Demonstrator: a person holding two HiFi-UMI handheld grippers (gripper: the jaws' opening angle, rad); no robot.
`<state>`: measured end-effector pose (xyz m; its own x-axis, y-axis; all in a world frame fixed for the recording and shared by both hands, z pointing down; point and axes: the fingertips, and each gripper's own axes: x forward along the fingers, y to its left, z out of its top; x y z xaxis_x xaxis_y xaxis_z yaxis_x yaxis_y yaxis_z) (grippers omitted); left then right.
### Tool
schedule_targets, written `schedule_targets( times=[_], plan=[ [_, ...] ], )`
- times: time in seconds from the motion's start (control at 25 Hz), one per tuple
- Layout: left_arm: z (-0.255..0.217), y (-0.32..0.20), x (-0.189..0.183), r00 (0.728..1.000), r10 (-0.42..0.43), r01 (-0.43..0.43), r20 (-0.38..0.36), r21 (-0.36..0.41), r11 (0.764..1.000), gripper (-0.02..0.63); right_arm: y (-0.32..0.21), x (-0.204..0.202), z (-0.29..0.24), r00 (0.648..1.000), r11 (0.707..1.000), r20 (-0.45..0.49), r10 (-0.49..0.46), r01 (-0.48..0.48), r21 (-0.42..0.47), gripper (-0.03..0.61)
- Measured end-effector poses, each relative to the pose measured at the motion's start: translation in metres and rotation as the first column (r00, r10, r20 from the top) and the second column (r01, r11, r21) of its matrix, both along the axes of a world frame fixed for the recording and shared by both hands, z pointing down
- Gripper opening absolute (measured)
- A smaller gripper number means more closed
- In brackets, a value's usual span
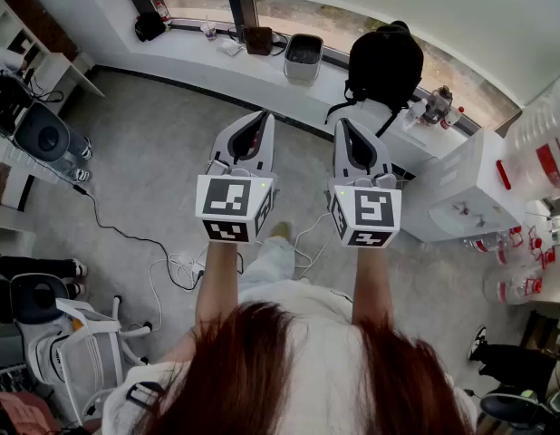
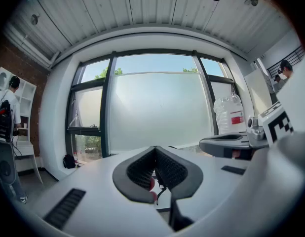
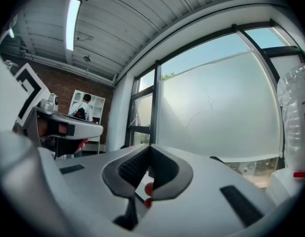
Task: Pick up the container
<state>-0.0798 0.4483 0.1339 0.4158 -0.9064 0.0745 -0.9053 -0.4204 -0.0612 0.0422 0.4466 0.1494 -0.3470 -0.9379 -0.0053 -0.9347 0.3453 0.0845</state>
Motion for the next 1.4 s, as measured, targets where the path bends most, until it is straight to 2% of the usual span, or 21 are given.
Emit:
schedule_targets(
  times=[0.48,0.72,0.88,1.12,1.4],
  plan=[
    [-0.004,-0.085,-0.004,0.997,0.059,-0.06,0.041,0.027,0.998,0.017,-0.079,-0.005,-0.005,0.998,0.998,0.026,0.053,-0.054,0.024,0.025],
    [-0.006,-0.135,-0.018,0.995,0.094,-0.095,0.04,0.041,0.995,0.017,-0.126,-0.015,-0.013,0.993,0.994,0.068,0.094,-0.097,0.043,0.025],
    [-0.008,-0.165,-0.027,0.992,0.113,-0.116,0.049,0.053,0.992,0.017,-0.152,-0.023,-0.017,0.992,0.991,0.058,0.116,-0.12,0.063,0.025],
    [-0.001,-0.193,-0.045,0.993,0.117,-0.118,0.026,0.029,0.993,0.017,-0.172,-0.037,-0.013,0.989,0.988,0.053,0.138,-0.141,0.057,0.025],
    [0.015,-0.207,-0.044,0.993,0.119,-0.119,0.021,0.003,0.993,0.017,-0.184,-0.035,-0.003,0.989,0.989,0.057,0.137,-0.14,0.044,0.025]
  ],
)
